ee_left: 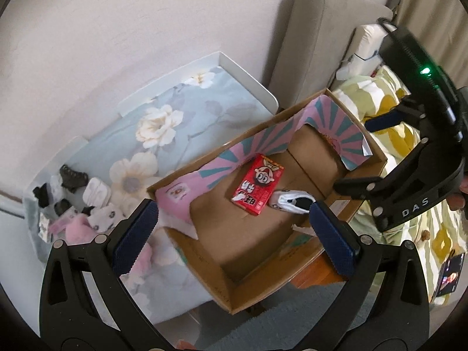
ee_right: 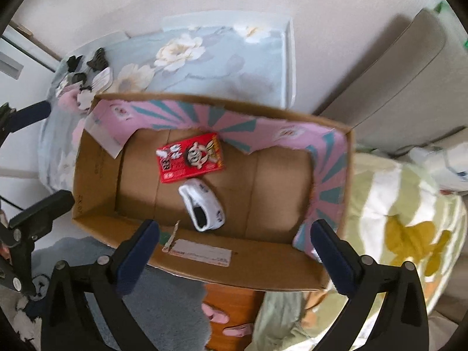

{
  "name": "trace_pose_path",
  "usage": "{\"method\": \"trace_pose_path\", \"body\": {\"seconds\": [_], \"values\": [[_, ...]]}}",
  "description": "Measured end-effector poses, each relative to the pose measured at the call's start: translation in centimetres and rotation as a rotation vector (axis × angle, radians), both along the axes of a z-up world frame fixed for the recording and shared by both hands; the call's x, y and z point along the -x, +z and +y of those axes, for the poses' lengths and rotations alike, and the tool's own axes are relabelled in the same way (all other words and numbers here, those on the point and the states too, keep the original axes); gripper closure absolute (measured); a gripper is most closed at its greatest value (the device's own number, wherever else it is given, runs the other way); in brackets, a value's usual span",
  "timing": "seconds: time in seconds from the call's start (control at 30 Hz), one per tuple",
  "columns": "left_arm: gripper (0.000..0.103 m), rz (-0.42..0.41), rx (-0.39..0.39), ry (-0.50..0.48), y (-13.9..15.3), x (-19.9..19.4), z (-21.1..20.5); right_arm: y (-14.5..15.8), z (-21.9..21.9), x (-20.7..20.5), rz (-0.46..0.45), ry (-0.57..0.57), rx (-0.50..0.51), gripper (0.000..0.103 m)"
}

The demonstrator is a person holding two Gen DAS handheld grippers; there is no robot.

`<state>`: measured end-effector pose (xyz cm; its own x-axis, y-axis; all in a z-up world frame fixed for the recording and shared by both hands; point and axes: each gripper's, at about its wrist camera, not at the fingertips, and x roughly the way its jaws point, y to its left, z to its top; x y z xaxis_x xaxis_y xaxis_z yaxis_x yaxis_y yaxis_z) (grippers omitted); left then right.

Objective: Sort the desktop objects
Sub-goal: 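Move both tools back over the floral tray toward the pink hair ties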

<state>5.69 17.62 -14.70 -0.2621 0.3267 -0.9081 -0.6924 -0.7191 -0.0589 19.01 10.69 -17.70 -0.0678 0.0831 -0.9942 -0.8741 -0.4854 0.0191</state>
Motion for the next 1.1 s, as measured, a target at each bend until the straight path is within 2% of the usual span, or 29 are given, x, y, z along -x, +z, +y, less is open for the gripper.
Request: {"method": "trace_pose_path", "body": {"seconds": [0.2,0.33,0.67,0.77,0.87,1.0,1.1], "values": [[0.000,0.073,-0.001,0.050,2.3,0.6,-2.7,2.3,-0.2,1.0,0.072,0.031,-0.030,0.000],[0.000,0.081,-0.006,0.113,3.5,1.7,-5.7,3.0,-0.1,2.6,0.119,0.048,-0.018,0.000],[0.000,0.114,0.019,0.341,4.6,5.8,-17.2,5.1,-1.9,11.4,0.119,0.250,-0.086,0.000],[0.000,0.099,0.015,0.411,4.0,7.0,-21.3,5.2,-2.6,14.4,0.135,0.308,-0.081,0.000],[0.000,0.081,0.008,0.434,3.0,7.4,-23.6,4.8,-2.9,17.3,0.148,0.363,-0.068,0.000],[0.000,0.057,0.019,0.411,0.9,7.8,-24.2,3.2,-3.5,21.3,0.125,0.444,-0.052,0.000],[0.000,0.003,0.012,0.395,-1.6,8.9,-23.6,1.3,-4.0,23.9,0.107,0.494,-0.023,0.000]]}}
